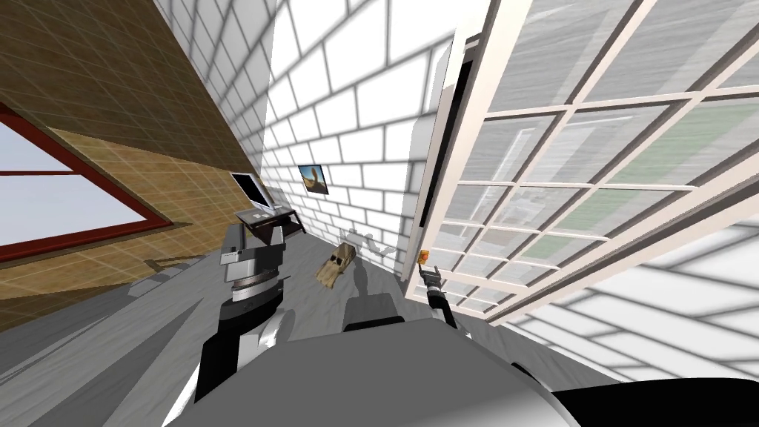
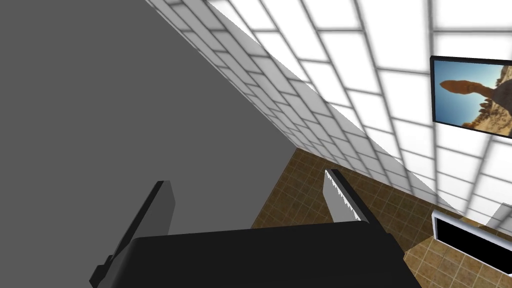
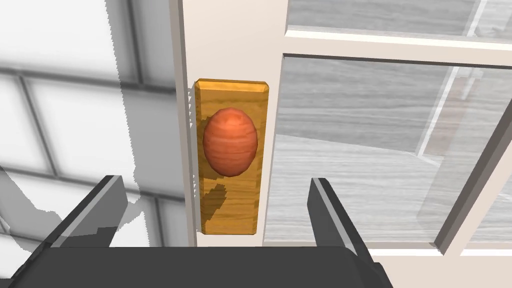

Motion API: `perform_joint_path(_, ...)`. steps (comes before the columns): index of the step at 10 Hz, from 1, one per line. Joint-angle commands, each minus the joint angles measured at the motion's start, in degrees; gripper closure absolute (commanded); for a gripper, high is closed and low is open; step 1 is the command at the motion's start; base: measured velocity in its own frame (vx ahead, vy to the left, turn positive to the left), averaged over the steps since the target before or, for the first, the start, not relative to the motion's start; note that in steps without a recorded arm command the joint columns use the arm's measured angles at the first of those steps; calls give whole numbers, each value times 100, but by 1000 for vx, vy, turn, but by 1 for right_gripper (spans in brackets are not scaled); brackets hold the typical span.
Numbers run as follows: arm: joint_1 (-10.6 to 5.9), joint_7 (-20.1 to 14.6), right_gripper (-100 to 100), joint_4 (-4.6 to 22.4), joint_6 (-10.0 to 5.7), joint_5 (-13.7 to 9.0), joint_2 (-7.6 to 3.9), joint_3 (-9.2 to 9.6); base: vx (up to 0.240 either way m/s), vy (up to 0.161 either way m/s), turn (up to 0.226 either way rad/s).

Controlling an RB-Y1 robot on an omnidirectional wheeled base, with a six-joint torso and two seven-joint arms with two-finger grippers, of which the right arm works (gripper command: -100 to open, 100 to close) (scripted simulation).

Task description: Pull the door open

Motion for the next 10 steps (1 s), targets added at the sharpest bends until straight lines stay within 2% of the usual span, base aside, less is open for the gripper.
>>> perform_joint_path(1,-72,-126,-100,244,-129,4,-28,12,155,-5,36)
perform_joint_path(2,-72,-126,-100,244,-129,4,-28,12,78,-5,-6)
perform_joint_path(3,-20,-261,-100,303,-186,-34,-150,-24,121,-11,112)
perform_joint_path(5,27,-384,-100,356,-239,-69,-262,-57,186,-25,106)
perform_joint_path(6,-12,-351,-100,398,-244,-52,-221,-39,82,-12,15)
perform_joint_path(7,-12,-351,100,398,-244,-52,-221,-39,-14,0,-16)
perform_joint_path(10,-12,-351,100,398,-244,-52,-221,-39,-23,1,1)
